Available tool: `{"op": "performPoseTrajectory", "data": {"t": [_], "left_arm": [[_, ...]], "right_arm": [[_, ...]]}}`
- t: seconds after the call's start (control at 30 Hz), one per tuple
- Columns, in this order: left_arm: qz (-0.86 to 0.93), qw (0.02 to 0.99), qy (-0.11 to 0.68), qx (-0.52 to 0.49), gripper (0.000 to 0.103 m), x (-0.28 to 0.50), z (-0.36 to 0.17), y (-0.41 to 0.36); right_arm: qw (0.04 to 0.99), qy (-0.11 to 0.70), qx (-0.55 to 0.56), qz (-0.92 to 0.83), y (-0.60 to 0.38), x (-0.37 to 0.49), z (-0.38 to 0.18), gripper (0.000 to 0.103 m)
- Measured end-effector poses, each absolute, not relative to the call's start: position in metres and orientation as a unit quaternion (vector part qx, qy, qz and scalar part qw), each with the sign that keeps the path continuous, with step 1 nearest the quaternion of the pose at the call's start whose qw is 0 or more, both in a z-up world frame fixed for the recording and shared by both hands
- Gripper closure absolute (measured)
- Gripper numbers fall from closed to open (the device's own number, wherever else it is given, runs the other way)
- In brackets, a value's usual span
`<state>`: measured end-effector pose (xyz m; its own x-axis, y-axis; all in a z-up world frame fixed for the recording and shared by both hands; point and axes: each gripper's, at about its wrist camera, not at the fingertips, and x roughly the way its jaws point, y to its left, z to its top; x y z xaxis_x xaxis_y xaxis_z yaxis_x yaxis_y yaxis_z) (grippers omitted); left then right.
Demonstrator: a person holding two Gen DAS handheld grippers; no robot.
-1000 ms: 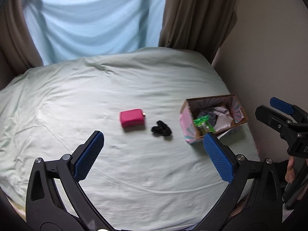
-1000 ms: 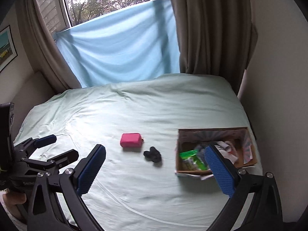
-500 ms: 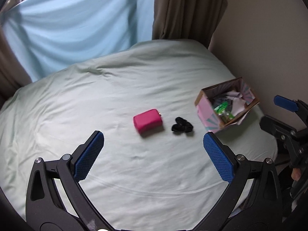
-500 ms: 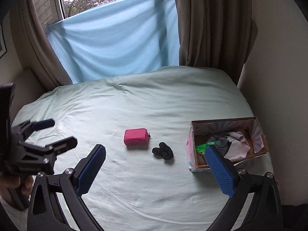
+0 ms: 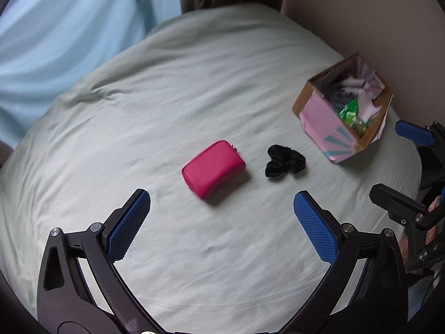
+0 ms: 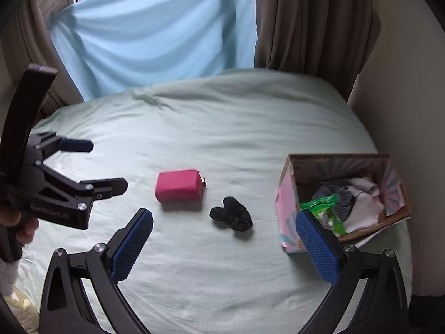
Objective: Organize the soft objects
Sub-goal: 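Grasp the pink pouch with the left tool while the right tool grasps the black hair ties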
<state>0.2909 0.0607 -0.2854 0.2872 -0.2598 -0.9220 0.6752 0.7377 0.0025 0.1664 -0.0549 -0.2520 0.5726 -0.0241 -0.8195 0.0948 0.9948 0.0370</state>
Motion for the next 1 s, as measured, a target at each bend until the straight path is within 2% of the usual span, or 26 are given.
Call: {"op": "performPoseTrajectory", "data": {"t": [0.43, 0.8, 0.83, 0.93, 0.97, 1.0], "left_arm": [[-0.350, 0.701, 0.542, 0.305, 0.001, 0.355, -0.410, 0.018], [-0.403, 0.645, 0.553, 0.340, 0.001, 0.373, -0.467, -0.004], [-0.408, 0.638, 0.556, 0.341, 0.002, 0.373, -0.470, -0.007], [-0.413, 0.620, 0.564, 0.357, 0.018, 0.372, -0.481, -0.011], [-0.407, 0.620, 0.560, 0.370, 0.021, 0.371, -0.483, -0.012], [-0.407, 0.620, 0.559, 0.371, 0.022, 0.371, -0.484, -0.012]], "right_arm": [[0.851, 0.523, 0.007, -0.039, -0.064, 0.234, -0.373, 0.001], [0.821, 0.568, 0.047, -0.039, -0.075, 0.264, -0.438, 0.001], [0.820, 0.569, 0.044, -0.037, -0.074, 0.266, -0.441, 0.001], [0.817, 0.575, 0.031, -0.032, -0.073, 0.269, -0.444, 0.004], [0.816, 0.576, 0.033, -0.028, -0.073, 0.269, -0.444, 0.007], [0.815, 0.578, 0.031, -0.027, -0.073, 0.269, -0.445, 0.018]]}}
